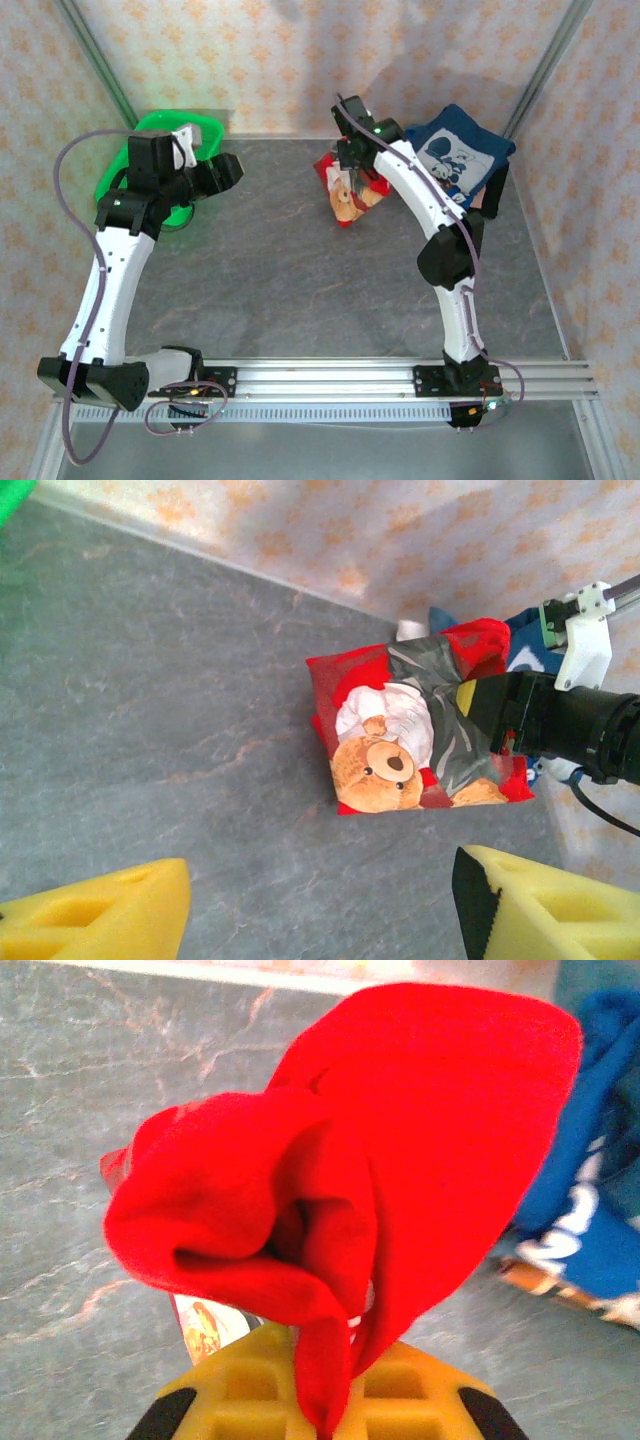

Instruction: Fold and stack the t-shirts

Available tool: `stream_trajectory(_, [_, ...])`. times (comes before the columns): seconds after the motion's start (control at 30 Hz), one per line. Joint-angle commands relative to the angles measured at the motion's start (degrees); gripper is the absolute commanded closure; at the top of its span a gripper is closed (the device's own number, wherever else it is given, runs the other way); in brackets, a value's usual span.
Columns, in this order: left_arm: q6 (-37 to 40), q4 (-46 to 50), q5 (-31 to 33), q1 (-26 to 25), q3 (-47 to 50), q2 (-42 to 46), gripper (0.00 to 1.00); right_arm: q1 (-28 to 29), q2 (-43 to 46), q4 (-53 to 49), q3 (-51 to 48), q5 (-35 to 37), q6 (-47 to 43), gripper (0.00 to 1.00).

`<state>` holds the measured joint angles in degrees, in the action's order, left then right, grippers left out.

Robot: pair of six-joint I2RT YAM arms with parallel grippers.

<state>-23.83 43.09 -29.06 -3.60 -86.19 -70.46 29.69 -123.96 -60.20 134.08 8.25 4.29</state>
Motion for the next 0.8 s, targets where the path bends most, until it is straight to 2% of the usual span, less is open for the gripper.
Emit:
stream_trajectory(0.0, [1.9,-1.0,1.0,0.5,-5.6,-1.0,0.29,-1.0,-1.1,-3.7,6.8,5.5,-6.3,1.0])
stream_trajectory(0.13, [2.5,-0.8,0.3,0.5,-13.1,-3.3,0.28,-2.8,-2.6,-6.1,14.7,5.5,-8.5,1.0])
stream_trajectory(0.23, [2.8,0.2,1.8,0.5,-20.9,-5.8,0.21,-4.3,-1.7,-5.7,16.8,4.1,-9.3,1.0])
stream_trajectory(0.27, [3.0,0.8,2.4,0.5,-23.6,-6.7,0.09,-5.1,-1.3,-5.5,17.2,3.4,-8.9,1.0])
stream_trajectory(0.37, [3.0,0.9,2.1,0.5,-30.3,-9.3,0.0,-7.2,0.5,-5.1,17.4,0.5,-7.3,1.0])
stream_trajectory(0.57, [1.8,0.2,0.7,-0.4,-38.1,-12.2,0.0,-11.6,4.1,-2.7,17.6,-5.4,-3.0,1.0])
stream_trajectory(0.77, [3.9,1.8,2.3,-3.0,-39.0,-11.9,0.0,-16.7,7.0,0.0,17.7,-11.8,2.7,1.0])
